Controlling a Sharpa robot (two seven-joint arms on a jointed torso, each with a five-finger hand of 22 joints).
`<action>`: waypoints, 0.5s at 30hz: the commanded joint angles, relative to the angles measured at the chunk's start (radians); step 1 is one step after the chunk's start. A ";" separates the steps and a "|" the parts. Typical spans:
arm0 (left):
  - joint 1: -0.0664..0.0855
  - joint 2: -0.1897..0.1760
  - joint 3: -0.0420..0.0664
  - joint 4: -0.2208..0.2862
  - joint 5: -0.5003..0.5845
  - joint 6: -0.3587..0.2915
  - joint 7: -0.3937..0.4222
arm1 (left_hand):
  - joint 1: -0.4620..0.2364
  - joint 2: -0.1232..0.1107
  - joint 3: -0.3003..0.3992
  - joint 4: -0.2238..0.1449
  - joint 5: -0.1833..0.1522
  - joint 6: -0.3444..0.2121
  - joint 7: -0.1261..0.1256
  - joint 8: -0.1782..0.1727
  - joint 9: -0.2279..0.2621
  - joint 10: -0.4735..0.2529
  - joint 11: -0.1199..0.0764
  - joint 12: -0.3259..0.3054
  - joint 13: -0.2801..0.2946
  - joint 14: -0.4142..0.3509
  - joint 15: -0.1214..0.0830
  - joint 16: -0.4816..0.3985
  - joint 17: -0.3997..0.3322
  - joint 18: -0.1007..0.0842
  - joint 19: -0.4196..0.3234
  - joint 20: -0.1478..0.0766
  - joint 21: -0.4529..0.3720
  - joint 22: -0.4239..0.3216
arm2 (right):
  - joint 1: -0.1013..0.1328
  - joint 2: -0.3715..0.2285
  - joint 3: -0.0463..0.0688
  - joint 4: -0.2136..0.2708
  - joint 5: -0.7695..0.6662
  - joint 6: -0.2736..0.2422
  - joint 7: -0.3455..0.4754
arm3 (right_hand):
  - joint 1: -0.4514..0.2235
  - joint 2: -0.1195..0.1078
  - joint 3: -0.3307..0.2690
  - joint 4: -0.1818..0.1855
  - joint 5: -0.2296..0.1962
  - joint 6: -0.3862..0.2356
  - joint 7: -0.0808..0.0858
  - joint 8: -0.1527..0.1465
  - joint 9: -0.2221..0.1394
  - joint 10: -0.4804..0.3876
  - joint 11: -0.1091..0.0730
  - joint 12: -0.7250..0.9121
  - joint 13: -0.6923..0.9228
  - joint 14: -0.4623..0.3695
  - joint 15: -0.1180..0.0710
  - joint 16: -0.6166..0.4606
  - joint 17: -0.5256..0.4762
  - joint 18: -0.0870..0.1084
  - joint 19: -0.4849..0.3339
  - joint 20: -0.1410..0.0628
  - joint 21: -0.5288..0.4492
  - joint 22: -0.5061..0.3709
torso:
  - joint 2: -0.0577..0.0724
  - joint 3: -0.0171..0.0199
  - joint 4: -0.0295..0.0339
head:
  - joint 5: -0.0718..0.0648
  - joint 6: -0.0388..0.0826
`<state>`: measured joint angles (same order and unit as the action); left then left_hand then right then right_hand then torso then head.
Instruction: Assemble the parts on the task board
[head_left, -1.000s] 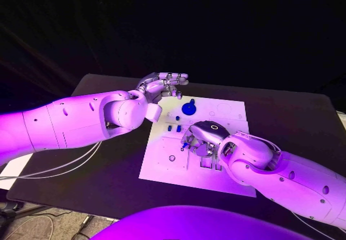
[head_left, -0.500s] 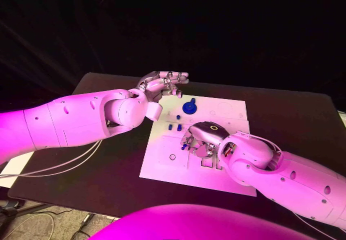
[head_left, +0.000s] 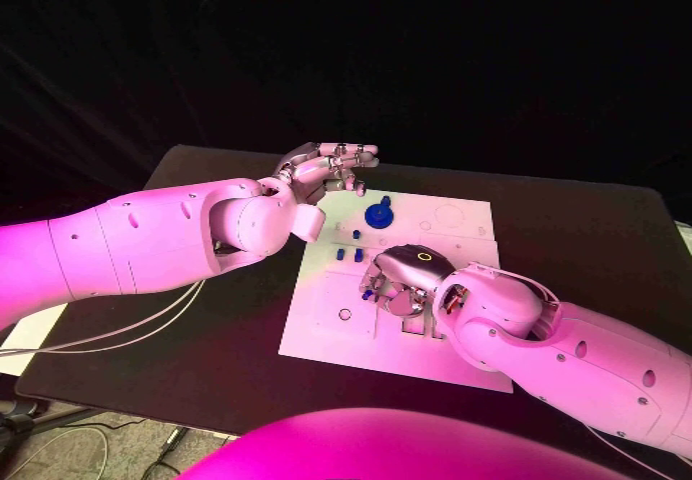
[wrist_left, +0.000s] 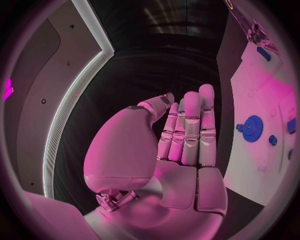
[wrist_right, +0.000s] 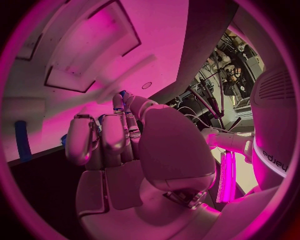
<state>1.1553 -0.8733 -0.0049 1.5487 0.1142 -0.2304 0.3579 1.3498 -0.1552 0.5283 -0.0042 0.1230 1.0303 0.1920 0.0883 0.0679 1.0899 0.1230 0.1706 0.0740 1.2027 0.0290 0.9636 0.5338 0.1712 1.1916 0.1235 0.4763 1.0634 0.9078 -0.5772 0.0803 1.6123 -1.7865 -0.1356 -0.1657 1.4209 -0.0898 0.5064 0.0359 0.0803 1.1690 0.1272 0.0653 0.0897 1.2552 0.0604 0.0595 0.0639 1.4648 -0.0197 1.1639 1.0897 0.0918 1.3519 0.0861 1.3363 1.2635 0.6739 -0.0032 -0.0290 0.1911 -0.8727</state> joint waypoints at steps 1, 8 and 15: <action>0.000 0.002 0.001 0.001 -0.003 0.021 0.007 | 0.000 0.003 -0.001 -0.005 0.004 -0.005 0.002 0.005 0.000 -0.006 -0.003 0.007 0.001 -0.010 0.000 0.006 -0.001 0.011 0.002 0.003 -0.004 -0.001 | -0.003 0.006 -0.006 -0.005 -0.032 0.043 -0.021 | -0.010 0.007 0.002 -0.002 -0.006 0.004 0.005 0.002 0.001 0.001 0.006 0.002 0.001 0.042 0.004 0.005 0.000 -0.015 0.004 0.004 0.003 -0.001 | 0.000 0.0001 -0.0009 | 0.001 0.000; 0.000 0.003 0.001 0.002 -0.003 0.023 0.004 | 0.000 0.003 -0.001 -0.005 0.004 -0.005 0.002 0.005 0.000 -0.006 -0.003 0.007 0.001 -0.010 0.000 0.006 -0.001 0.011 0.002 0.003 -0.004 -0.001 | -0.003 0.017 -0.012 -0.018 -0.051 0.038 -0.035 | -0.036 -0.002 -0.004 0.001 -0.006 -0.026 0.014 -0.005 -0.005 -0.030 0.015 -0.001 -0.002 0.038 0.012 0.004 -0.007 -0.012 -0.008 0.010 -0.005 -0.011 | 0.000 0.0001 0.0001 | 0.001 0.000; 0.000 0.004 0.001 0.001 -0.003 0.026 0.000 | 0.000 0.004 -0.001 -0.006 0.004 -0.006 0.002 0.005 0.000 -0.007 -0.002 0.008 0.001 -0.011 0.001 0.007 -0.002 0.011 0.002 0.003 -0.005 -0.001 | -0.003 0.016 -0.014 -0.014 -0.045 0.004 -0.047 | -0.073 -0.034 -0.013 0.005 -0.007 -0.165 0.024 -0.005 -0.026 -0.177 0.043 0.004 -0.003 0.015 0.036 -0.037 -0.065 0.010 -0.080 0.032 -0.078 -0.099 | -0.001 0.0004 0.0004 | 0.003 0.000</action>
<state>1.1552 -0.8713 -0.0049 1.5486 0.1140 -0.2256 0.3558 1.3498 -0.1553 0.5283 -0.0042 0.1231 1.0303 0.1920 0.0883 0.0679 1.0900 0.1229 0.1781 0.0739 1.1995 0.0322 0.9636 0.5330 0.1711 1.1916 0.1235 0.4763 1.0635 0.9088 -0.5595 0.0699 1.6022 -1.8139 -0.1344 -0.1850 1.3474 -0.1181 0.4983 0.0418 0.0757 1.0080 0.1517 0.0631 0.0639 1.0862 0.0992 0.0632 0.0603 1.4683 0.0093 1.1289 1.0275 0.0921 1.2747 0.1172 1.2608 1.1675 0.6737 -0.0028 -0.0290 0.1937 -0.8727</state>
